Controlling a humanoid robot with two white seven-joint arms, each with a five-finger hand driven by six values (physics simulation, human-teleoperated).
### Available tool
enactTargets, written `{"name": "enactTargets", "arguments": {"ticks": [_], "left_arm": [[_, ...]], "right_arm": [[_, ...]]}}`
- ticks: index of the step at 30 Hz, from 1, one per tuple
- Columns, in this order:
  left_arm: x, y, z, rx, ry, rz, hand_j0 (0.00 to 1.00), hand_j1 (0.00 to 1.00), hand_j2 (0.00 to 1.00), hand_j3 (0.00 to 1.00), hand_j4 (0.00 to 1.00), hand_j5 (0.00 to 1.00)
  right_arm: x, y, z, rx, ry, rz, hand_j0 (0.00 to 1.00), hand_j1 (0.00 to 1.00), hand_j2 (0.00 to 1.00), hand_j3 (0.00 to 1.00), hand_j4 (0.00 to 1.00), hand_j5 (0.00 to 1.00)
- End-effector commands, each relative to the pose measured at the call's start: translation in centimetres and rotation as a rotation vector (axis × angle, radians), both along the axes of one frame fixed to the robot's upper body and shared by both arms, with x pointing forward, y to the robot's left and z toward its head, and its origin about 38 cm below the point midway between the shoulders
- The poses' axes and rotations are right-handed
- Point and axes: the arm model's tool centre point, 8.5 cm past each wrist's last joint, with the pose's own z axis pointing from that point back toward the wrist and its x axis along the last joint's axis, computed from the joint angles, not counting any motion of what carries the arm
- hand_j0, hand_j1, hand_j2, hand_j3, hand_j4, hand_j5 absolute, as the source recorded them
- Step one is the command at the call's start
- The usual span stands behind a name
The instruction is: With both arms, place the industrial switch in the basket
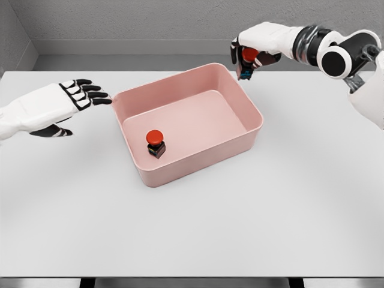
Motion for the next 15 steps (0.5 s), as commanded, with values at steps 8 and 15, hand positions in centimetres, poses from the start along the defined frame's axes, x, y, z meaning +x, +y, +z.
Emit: {"name": "enactTargets", "arguments": {"ticks": [8,15], "left_arm": [[-0.1,0.7,1.7,0.007,-0.036,0.011,1.00,1.00,1.00,1.00,1.00,1.00],[-0.1,0.8,1.7,0.007,-0.035,0.012,1.00,1.00,1.00,1.00,1.00,1.00]], "right_arm": [[-1.7,5.4,-2.2,-0.011,0.031,0.126,0.47,0.47,0.47,0.47,0.47,0.47],[-2.5,8.1,-5.0,-0.018,0.066,0.164,0.47,0.47,0.47,0.47,0.47,0.47]]}}
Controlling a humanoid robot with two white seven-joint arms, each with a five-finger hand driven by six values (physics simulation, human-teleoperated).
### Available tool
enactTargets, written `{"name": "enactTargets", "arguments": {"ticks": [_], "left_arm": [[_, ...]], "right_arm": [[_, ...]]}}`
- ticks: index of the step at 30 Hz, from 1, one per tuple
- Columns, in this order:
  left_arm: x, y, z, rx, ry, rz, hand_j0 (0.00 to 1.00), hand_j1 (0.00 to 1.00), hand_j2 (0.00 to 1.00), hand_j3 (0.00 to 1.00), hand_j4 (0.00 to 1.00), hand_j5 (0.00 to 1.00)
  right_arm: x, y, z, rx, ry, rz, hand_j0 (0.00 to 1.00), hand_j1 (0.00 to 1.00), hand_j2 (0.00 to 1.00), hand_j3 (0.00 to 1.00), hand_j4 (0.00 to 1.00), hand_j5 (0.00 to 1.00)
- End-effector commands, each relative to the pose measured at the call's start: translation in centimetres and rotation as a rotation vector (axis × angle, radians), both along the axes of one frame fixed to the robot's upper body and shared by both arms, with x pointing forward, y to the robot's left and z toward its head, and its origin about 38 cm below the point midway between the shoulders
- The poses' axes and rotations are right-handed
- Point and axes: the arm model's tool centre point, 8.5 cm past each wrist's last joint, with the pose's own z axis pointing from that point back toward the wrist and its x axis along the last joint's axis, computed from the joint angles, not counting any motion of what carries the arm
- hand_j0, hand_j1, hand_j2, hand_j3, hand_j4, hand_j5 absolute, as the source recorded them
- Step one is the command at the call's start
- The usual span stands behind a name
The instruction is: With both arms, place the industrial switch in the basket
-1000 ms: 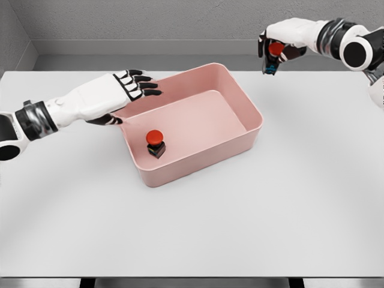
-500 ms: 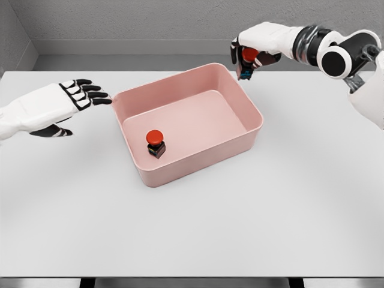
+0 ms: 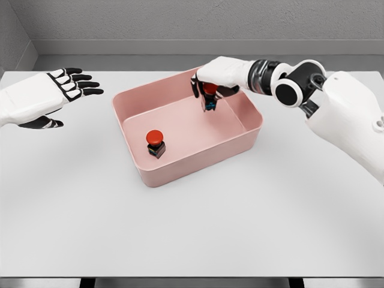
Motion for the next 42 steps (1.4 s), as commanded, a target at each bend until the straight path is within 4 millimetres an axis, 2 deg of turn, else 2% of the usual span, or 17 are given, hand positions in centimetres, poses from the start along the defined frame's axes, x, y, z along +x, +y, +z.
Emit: {"name": "enactTargets", "arguments": {"ticks": [1,3,4,5,12,16,17,18,19,20,24,26,28,30,33,39,42], "left_arm": [[0.0,0.0,0.1,-0.006,0.000,0.000,1.00,1.00,1.00,1.00,1.00,1.00],[0.0,0.1,0.1,-0.005,0.001,0.002,1.00,1.00,1.00,1.00,1.00,1.00],[0.0,0.0,0.1,-0.005,0.000,0.000,1.00,1.00,1.00,1.00,1.00,1.00],[0.0,0.1,0.1,-0.005,0.001,0.002,1.00,1.00,1.00,1.00,1.00,1.00],[0.0,0.1,0.0,-0.006,0.002,0.003,1.00,1.00,1.00,1.00,1.00,1.00],[0.0,0.0,0.1,-0.008,-0.001,0.002,1.00,1.00,1.00,1.00,1.00,1.00],[0.0,0.1,0.1,-0.005,-0.001,0.002,1.00,1.00,1.00,1.00,1.00,1.00],[0.0,0.0,0.1,-0.008,-0.001,0.002,1.00,1.00,1.00,1.00,1.00,1.00],[0.0,0.1,0.1,-0.006,-0.001,0.002,1.00,1.00,1.00,1.00,1.00,1.00],[0.0,0.1,0.1,-0.006,0.000,0.002,1.00,1.00,1.00,1.00,1.00,1.00],[0.0,0.2,0.1,-0.005,0.000,0.004,1.00,1.00,1.00,1.00,1.00,1.00],[0.0,0.2,0.1,-0.002,0.001,0.005,1.00,1.00,1.00,1.00,1.00,1.00],[0.0,0.2,0.1,-0.001,0.003,0.005,1.00,1.00,1.00,1.00,1.00,1.00],[-0.1,0.3,-0.2,-0.001,0.011,0.007,1.00,1.00,1.00,1.00,1.00,1.00],[-0.3,0.7,-0.1,0.009,0.012,0.012,1.00,1.00,1.00,1.00,1.00,1.00],[-0.3,0.8,-0.1,0.012,0.013,0.013,1.00,1.00,1.00,1.00,1.00,1.00],[-0.3,0.8,-0.2,0.012,0.013,0.014,1.00,1.00,1.00,1.00,1.00,1.00]], "right_arm": [[0.0,0.8,-0.3,-0.005,-0.002,0.009,0.48,0.48,0.48,0.48,0.48,0.48],[0.1,0.8,-0.3,-0.005,0.000,0.005,0.48,0.48,0.48,0.48,0.48,0.48],[0.1,0.8,-0.4,-0.003,0.002,0.001,0.70,0.70,0.70,0.70,0.70,0.70],[0.1,1.2,-0.4,0.002,0.006,0.005,1.00,1.00,1.00,1.00,1.00,1.00],[0.2,0.9,-0.1,0.007,0.001,-0.014,1.00,1.00,1.00,1.00,1.00,1.00],[0.4,0.3,0.9,0.017,-0.019,-0.025,1.00,1.00,1.00,1.00,1.00,1.00],[0.9,-0.7,2.6,0.060,-0.044,-0.050,1.00,1.00,1.00,1.00,1.00,1.00],[1.1,-2.7,4.1,0.080,-0.072,-0.076,1.00,1.00,1.00,1.00,1.00,1.00],[0.9,-4.8,5.9,0.096,-0.113,-0.098,1.00,1.00,1.00,1.00,1.00,1.00],[0.4,-5.7,7.5,0.112,-0.151,-0.101,1.00,1.00,1.00,1.00,1.00,1.00],[-0.8,-10.5,9.8,0.153,-0.210,-0.167,1.00,1.00,1.00,1.00,1.00,1.00],[-1.5,-14.9,9.0,0.153,-0.191,-0.238,1.00,1.00,1.00,1.00,1.00,1.00],[-2.2,-18.8,7.3,0.131,-0.160,-0.321,1.00,1.00,1.00,1.00,1.00,1.00],[-2.9,-21.2,5.9,0.130,-0.175,-0.370,1.00,1.00,1.00,1.00,1.00,1.00],[-3.6,-22.4,4.2,0.139,-0.197,-0.394,1.00,1.00,1.00,1.00,1.00,1.00],[-5.5,-20.7,2.8,0.136,-0.189,-0.316,1.00,1.00,1.00,1.00,1.00,1.00],[-6.2,-21.0,1.8,0.111,-0.170,-0.267,1.00,1.00,1.00,1.00,1.00,1.00]]}}
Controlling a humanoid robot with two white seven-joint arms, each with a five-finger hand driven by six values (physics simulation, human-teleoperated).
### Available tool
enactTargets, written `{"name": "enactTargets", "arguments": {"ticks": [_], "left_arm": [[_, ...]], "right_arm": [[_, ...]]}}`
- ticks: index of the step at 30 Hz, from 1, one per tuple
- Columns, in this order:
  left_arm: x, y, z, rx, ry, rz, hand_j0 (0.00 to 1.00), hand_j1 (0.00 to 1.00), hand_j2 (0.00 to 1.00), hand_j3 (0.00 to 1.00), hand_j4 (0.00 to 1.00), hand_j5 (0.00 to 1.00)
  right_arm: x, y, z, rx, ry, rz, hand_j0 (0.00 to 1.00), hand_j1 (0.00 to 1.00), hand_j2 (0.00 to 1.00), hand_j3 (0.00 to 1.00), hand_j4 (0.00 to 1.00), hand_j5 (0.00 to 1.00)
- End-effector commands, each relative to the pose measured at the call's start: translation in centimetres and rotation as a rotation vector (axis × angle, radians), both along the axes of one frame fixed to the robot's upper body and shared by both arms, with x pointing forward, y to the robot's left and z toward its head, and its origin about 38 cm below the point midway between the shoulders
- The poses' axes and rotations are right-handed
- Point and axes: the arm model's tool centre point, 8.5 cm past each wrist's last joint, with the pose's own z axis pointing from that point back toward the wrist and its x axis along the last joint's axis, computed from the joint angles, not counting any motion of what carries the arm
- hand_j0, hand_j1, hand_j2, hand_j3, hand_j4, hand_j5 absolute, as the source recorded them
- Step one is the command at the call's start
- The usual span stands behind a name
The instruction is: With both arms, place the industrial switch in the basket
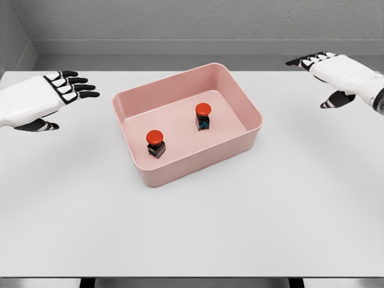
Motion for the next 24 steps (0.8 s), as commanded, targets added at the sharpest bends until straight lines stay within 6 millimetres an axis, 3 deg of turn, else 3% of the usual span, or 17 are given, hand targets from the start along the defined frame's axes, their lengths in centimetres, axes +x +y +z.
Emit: {"name": "enactTargets", "arguments": {"ticks": [1,6,24], "left_arm": [[0.0,0.1,0.1,-0.003,0.002,0.002,1.00,1.00,1.00,1.00,1.00,1.00],[0.0,0.1,0.1,-0.003,0.002,0.002,1.00,1.00,1.00,1.00,1.00,1.00],[0.0,0.1,0.1,-0.003,0.002,0.002,1.00,1.00,1.00,1.00,1.00,1.00]], "right_arm": [[-0.5,0.1,0.2,-0.018,-0.011,0.055,1.00,1.00,1.00,1.00,1.00,1.00],[-2.0,-2.4,-1.0,-0.027,0.011,0.045,1.00,1.00,1.00,1.00,1.00,1.00],[-2.1,-2.3,-1.4,-0.026,0.023,0.048,1.00,1.00,1.00,1.00,1.00,1.00]]}}
